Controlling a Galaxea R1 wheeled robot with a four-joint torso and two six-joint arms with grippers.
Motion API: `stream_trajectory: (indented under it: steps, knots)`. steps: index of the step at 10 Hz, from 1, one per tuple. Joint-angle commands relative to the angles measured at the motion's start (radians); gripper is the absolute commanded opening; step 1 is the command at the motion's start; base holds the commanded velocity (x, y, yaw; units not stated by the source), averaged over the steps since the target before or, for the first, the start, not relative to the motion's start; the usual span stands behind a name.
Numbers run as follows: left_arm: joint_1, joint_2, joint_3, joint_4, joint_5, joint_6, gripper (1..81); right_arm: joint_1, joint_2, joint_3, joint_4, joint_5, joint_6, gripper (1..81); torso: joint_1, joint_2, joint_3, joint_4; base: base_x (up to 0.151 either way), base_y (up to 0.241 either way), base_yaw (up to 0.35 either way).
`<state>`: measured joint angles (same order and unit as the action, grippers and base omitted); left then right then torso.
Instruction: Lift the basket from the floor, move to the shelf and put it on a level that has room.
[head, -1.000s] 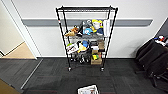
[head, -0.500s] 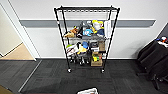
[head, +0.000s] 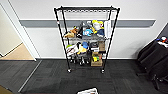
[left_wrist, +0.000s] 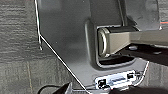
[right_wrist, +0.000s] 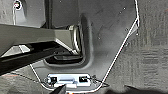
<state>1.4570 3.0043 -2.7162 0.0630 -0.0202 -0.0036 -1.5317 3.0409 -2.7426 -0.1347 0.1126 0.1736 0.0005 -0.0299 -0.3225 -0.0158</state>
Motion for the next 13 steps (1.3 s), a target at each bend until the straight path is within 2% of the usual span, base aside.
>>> stream_trajectory:
  steps: [1, 3, 4, 5, 7, 8, 9, 11, 13]
  knots:
    - [-0.008, -0.085, 0.123, -0.006, 0.079, -0.004, 81.1, 0.011, -0.078, 0.139, 0.000, -0.059, -0.003, 81.1, 0.000, 0.000, 0.000, 0.000, 0.000, 0.000, 0.000]
    - [-0.010, -0.155, 0.213, -0.006, 0.068, -0.004, 81.1, 0.023, -0.178, 0.300, 0.003, -0.057, 0.004, 81.1, 0.000, 0.000, 0.000, 0.000, 0.000, 0.000, 0.000]
    - [-0.016, -0.183, 0.237, -0.011, 0.066, -0.009, 81.1, 0.026, -0.227, 0.374, 0.006, -0.057, 0.006, 81.1, 0.064, -0.100, 0.000, 0.000, 0.000, 0.000, 0.000]
    - [-0.030, -0.198, 0.239, -0.038, 0.066, -0.022, 81.1, 0.031, -0.259, 0.416, 0.006, -0.056, 0.007, 81.1, 0.064, -0.100, -0.094, 0.000, 0.000, 0.000, 0.000]
    - [-0.056, -0.229, 0.251, -0.101, 0.077, -0.026, 81.1, 0.055, -0.311, 0.454, 0.024, -0.056, 0.024, 81.1, 0.079, -0.125, -0.115, 0.000, 0.000, 0.000, 0.000]
    - [-0.069, -0.243, 0.271, -0.107, 0.077, -0.026, 81.1, 0.072, -0.325, 0.449, 0.052, -0.057, 0.024, 81.1, 0.160, -0.254, -0.235, 0.000, 0.000, 0.000, 0.000]
    - [-0.091, -0.249, 0.271, -0.130, 0.080, -0.026, 81.1, 0.090, -0.334, 0.448, 0.064, -0.057, 0.024, 81.1, 0.119, -0.190, -0.082, 0.000, 0.000, 0.000, 0.000]
    - [-0.140, -0.255, 0.271, -0.161, 0.085, -0.026, 81.1, 0.135, -0.344, 0.448, 0.081, -0.067, 0.024, 81.1, 0.153, -0.242, -0.105, 0.000, 0.000, 0.000, 0.000]
    - [-0.204, -0.255, 0.271, -0.189, 0.160, -0.026, 81.1, 0.184, -0.360, 0.460, 0.086, -0.074, 0.023, 81.1, 0.193, -0.306, -0.112, 0.000, 0.000, 0.000, 0.000]
